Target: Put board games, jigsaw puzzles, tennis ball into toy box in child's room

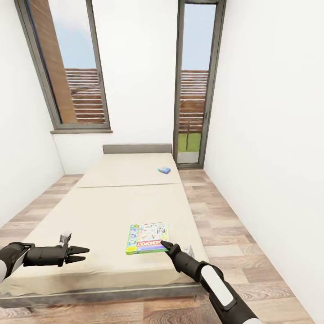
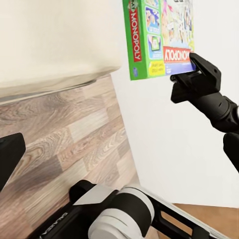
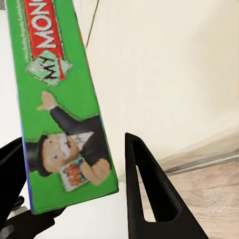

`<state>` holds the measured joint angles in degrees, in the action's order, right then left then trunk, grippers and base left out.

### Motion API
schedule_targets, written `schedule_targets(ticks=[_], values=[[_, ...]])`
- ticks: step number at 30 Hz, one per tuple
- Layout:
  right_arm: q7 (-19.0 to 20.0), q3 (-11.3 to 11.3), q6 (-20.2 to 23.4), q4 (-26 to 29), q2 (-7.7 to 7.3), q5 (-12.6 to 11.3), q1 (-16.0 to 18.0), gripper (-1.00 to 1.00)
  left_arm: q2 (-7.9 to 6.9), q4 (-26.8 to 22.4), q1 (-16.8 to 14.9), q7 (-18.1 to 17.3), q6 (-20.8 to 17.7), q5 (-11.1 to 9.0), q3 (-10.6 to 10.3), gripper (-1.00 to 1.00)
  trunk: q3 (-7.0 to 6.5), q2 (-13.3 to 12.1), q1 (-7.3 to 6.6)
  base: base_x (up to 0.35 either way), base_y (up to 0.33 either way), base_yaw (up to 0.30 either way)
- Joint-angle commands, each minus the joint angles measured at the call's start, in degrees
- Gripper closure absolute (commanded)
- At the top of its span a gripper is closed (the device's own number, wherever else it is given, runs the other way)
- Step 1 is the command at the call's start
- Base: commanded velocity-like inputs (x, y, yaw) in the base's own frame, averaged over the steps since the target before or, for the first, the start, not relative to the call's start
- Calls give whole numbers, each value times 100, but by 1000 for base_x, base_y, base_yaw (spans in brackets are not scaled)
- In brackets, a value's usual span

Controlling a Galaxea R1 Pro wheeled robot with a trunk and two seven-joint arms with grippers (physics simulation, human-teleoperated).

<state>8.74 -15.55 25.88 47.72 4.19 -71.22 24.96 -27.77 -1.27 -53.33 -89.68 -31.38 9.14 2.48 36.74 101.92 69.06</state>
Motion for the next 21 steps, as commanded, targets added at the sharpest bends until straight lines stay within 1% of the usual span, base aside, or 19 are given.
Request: schedule_targets(ticks=[1,12,19,21], values=[[10,7,13,2,-4,-12,2,100,-1,-4,-2,-32,-61,53,21,-100,-13,-39,-23,0,0,0],[22,35,-8,2,3,-15,0,100,-5,-4,-2,-32,-67,56,17,-100,-210,-480,-265,0,0,0],[30,18,-396,1,-28,-24,-6,100,6,-4,-2,-32,-74,60,22,-100,-336,-761,-419,0,0,0],[29,13,-410,1,-26,-24,-4,100,3,-4,-2,-32,-76,61,19,-100,-372,-841,-462,0,0,0]])
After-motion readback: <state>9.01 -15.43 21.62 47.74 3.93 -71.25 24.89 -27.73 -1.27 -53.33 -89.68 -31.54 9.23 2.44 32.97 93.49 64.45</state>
